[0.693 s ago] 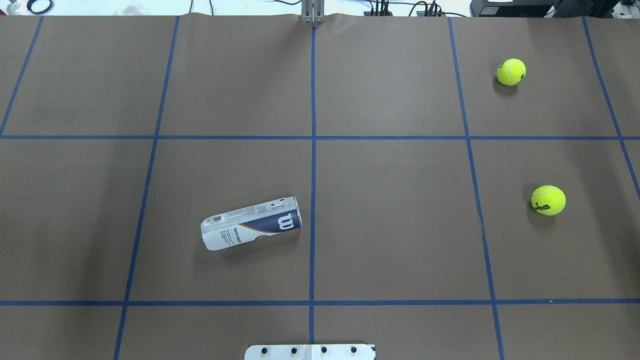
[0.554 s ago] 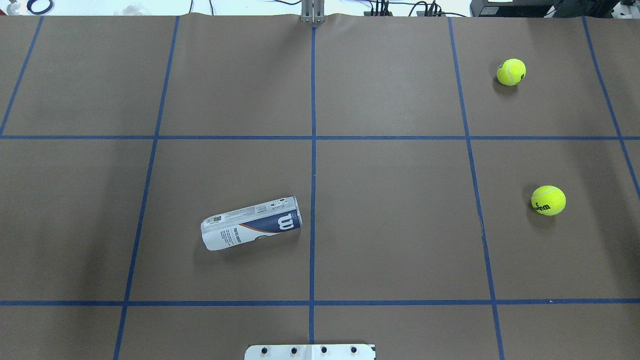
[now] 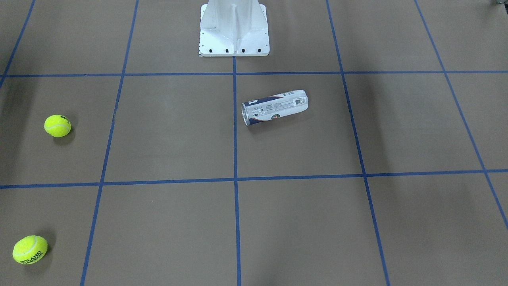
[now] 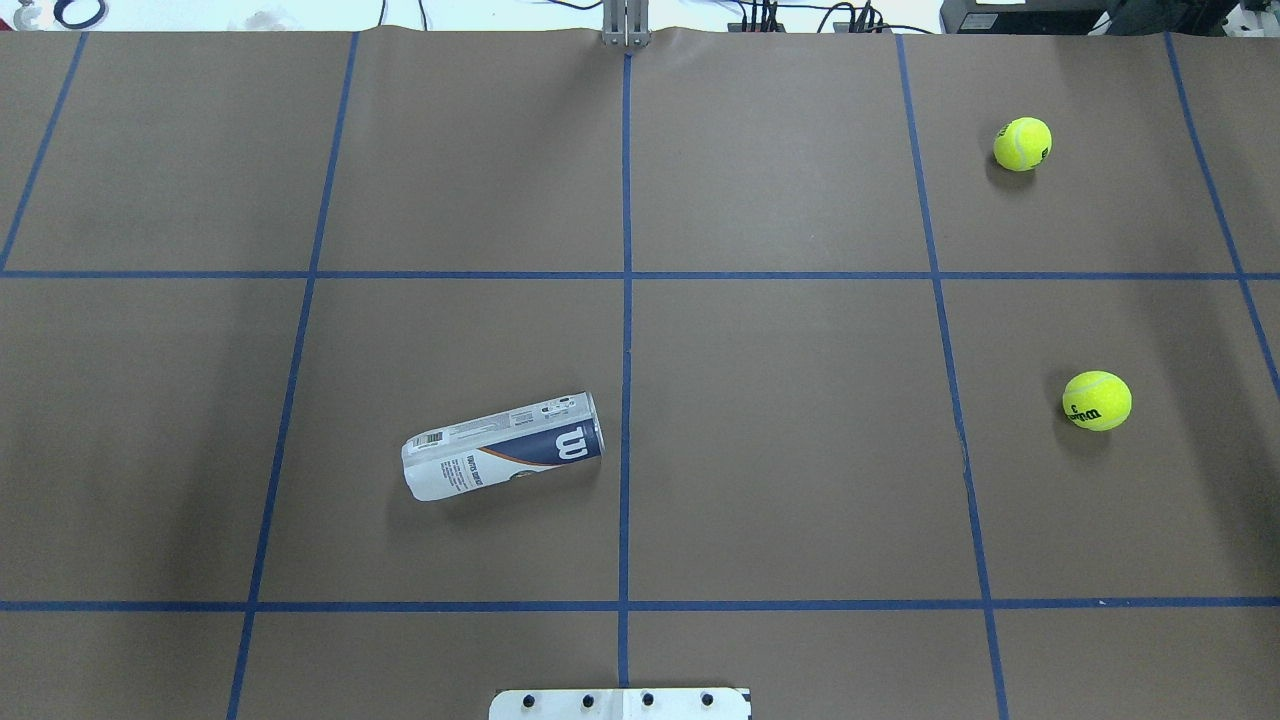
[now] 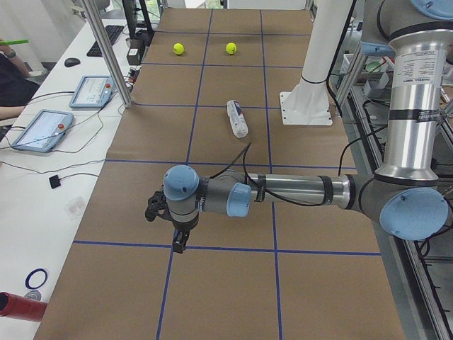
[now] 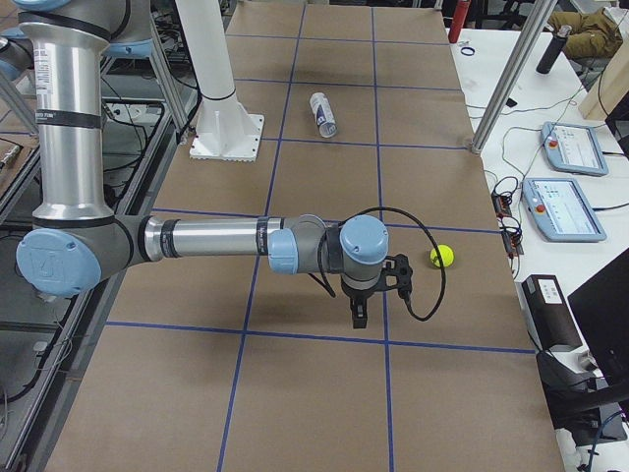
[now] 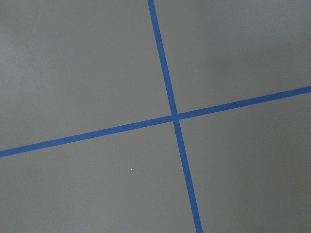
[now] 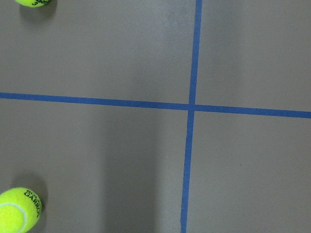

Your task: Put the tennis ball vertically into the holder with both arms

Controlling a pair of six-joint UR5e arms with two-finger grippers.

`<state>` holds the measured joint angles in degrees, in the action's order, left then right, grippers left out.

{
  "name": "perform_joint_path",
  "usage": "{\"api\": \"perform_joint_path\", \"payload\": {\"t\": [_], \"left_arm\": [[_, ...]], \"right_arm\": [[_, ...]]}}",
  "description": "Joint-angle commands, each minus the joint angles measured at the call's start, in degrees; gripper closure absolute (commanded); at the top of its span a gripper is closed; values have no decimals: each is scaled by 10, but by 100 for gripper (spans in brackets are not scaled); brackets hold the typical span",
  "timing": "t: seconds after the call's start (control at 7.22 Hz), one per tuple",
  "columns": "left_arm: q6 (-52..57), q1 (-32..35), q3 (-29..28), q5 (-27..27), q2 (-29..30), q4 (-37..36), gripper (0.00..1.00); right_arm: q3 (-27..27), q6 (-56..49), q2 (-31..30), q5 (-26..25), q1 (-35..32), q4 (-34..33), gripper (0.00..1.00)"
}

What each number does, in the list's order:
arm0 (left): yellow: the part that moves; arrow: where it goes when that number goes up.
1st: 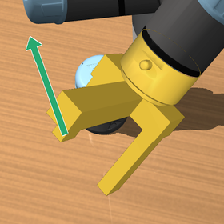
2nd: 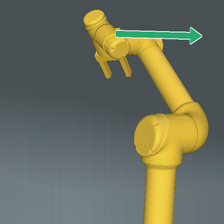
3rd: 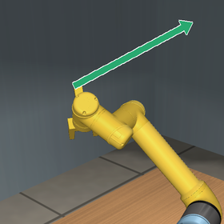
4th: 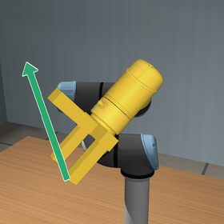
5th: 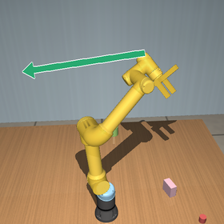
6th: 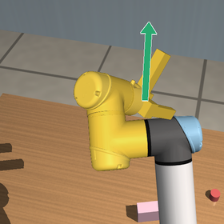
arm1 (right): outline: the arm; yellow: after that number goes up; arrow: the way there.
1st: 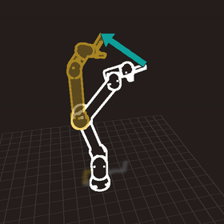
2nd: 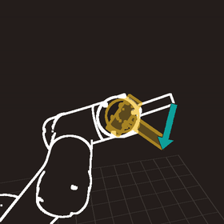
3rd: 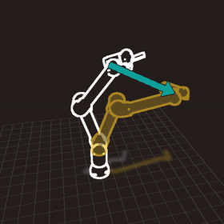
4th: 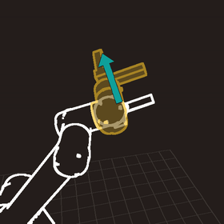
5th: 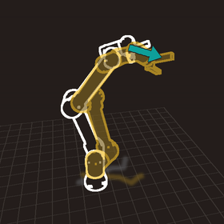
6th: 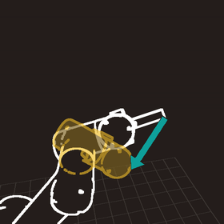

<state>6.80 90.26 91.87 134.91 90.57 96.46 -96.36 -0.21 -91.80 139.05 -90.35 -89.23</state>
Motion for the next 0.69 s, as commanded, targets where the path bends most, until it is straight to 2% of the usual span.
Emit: {"api": "perform_joint_path", "payload": {"t": [0.0,0.14,0.28,0.42,0.55], "left_arm": [[2,0,39,3,3,16,0],[-15,-1,52,3,3,50,0],[-18,-37,86,-5,23,51,0],[-16,-80,87,-19,69,48,0],[-11,-117,101,-62,98,51,0]], "right_arm": [[-9,1,1,1,0,-1,1],[-8,1,1,1,0,-1,1],[-9,1,2,3,0,-1,1],[-14,0,2,16,0,-1,1],[-25,1,-1,31,0,-1,1]]}}
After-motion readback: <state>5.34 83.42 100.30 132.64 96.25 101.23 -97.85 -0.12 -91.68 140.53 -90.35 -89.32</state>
